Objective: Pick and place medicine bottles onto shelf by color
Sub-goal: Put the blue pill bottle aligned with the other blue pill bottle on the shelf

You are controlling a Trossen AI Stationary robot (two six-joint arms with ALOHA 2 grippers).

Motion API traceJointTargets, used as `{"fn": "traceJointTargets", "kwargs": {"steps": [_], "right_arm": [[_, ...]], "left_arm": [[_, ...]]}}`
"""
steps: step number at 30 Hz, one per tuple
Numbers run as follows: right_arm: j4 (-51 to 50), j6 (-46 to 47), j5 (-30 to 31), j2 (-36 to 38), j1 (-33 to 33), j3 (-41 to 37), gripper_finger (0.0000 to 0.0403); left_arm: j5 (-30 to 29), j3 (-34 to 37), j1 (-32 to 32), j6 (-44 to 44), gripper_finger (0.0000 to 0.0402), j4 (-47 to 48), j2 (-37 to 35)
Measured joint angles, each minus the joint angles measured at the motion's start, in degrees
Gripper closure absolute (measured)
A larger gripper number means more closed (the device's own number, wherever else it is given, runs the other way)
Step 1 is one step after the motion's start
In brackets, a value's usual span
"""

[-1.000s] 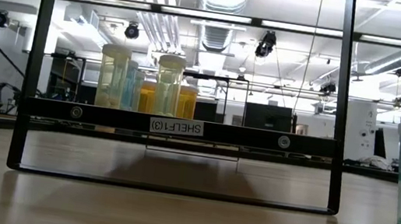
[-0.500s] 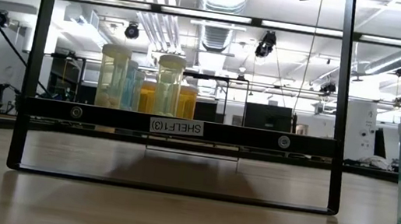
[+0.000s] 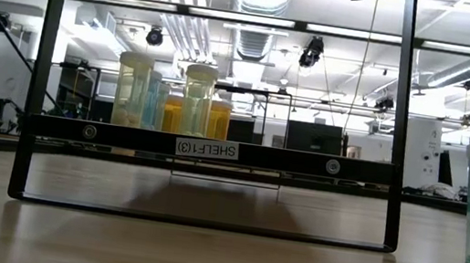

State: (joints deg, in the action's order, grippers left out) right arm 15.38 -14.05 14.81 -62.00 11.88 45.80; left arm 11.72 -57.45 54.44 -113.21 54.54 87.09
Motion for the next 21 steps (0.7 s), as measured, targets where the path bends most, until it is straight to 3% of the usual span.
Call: {"fn": "traceJointTargets", "kwargs": {"steps": [13, 21], "right_arm": [[0.0, 0.0, 0.0, 0.0, 0.0, 0.0, 0.0394], [0.0, 0.1, 0.0, 0.0, 0.0, 0.0, 0.0394]], "left_arm": [[0.0, -0.7, 0.1, 1.1, 0.0199, -0.1, 2.5], [0.0, -0.8, 0.1, 1.1, 0.0273, -0.1, 2.5]]}}
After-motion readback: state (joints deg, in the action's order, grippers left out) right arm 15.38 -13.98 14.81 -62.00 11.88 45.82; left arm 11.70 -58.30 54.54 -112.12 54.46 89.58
